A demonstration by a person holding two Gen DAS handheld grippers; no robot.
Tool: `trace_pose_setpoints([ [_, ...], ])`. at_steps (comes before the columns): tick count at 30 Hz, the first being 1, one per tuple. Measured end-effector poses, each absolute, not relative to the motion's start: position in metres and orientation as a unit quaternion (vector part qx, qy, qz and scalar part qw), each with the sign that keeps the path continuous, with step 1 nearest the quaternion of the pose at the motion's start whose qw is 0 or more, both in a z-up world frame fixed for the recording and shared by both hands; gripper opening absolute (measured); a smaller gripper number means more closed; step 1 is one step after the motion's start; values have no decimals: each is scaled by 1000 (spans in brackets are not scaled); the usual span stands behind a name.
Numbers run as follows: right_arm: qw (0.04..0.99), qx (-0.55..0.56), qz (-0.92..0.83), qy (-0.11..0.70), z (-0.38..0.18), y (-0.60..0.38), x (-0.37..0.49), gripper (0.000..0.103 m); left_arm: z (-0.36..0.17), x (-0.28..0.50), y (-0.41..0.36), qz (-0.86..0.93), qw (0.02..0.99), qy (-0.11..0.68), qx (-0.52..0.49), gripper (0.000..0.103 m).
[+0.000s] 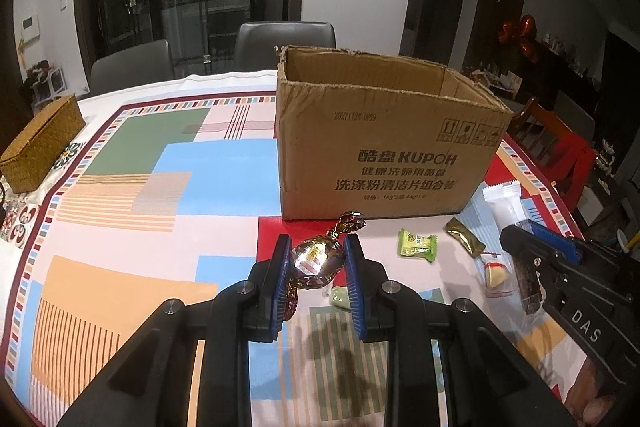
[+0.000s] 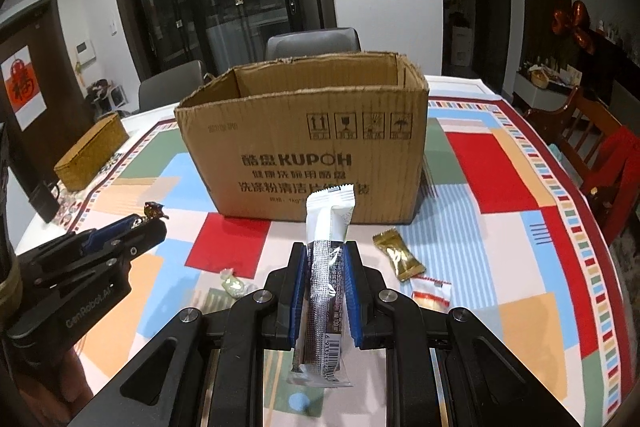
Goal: Organize snacks
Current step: 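Lift both snacks and carry them over the cardboard box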
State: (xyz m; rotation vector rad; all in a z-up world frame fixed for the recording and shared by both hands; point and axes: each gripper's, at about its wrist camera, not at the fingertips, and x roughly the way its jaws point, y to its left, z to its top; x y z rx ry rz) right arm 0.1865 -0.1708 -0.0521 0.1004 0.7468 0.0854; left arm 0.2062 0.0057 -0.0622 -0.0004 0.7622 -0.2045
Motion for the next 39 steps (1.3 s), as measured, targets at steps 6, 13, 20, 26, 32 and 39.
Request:
trace_pose_setpoints([
  [6, 933, 47, 40, 355, -41, -174, 188, 20, -55, 205, 4, -100, 925, 367, 2, 26],
  [13, 937, 44, 39, 344, -28, -177, 190, 20, -46, 209, -1, -100, 925, 367, 6, 26],
  [20, 941, 38, 43, 334, -14, -178, 195, 20, -34, 216, -5, -103, 927, 361, 5, 26],
  [26, 945, 36, 42, 323, -2, -182, 203, 20, -21, 225, -8, -107, 930, 352, 5, 26],
  [32, 948, 33, 43, 315, 8, -186, 212, 20, -10, 234, -13, -112, 933, 343, 7, 26],
  [39, 951, 30, 41, 303, 22, -192, 224, 20, -1, 247, -19, -119, 934, 338, 11, 26],
])
